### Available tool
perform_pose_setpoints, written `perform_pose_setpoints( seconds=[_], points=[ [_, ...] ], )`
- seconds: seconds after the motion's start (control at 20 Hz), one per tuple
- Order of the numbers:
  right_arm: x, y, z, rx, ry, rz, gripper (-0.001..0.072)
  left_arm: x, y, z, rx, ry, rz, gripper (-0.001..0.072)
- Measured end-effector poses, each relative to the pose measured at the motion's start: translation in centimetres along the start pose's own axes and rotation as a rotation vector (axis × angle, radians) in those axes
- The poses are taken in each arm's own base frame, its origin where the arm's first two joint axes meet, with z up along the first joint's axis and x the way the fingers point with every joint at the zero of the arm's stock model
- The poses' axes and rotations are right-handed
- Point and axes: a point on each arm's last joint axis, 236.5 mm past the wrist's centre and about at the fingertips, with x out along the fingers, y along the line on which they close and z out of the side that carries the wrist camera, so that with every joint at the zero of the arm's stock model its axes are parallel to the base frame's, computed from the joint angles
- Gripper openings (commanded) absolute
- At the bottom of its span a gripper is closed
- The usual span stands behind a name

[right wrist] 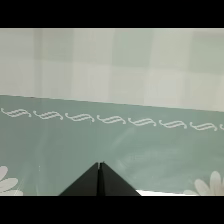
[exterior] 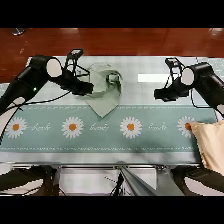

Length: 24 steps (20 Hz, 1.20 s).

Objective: Fold the shirts.

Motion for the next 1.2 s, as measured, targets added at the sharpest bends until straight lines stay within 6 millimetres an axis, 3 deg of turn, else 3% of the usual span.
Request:
perform_pose_setpoints(
  seconds=[0.75,0.9,0.95,1.0,1.05,1.2],
  points=[
    [0.0,0.0,0.0,0.000,-0.001,0.000,0.0020,0.0,0.0,0.0,0.000,0.000,0.000,0.0023],
    [0.0,0.3,1.2,0.000,-0.051,0.011,0.0023,0.1,0.0,0.4,0.000,-0.014,-0.001,0.0028],
    [0.0,0.4,1.7,0.000,-0.071,0.016,0.0103,0.1,0.0,0.8,-0.001,-0.033,-0.003,0.0130],
    [-0.1,0.5,2.2,0.000,-0.092,0.021,0.0474,0.1,0.0,1.4,-0.003,-0.056,-0.004,0.0466],
    [-0.1,0.5,2.5,0.000,-0.107,0.020,0.0628,0.1,0.3,2.3,-0.003,-0.093,0.000,0.0699],
    [-0.2,-0.3,3.0,-0.020,-0.127,-0.014,0.0626,-0.7,1.9,5.9,0.008,-0.238,0.031,0.0702]
  ],
)
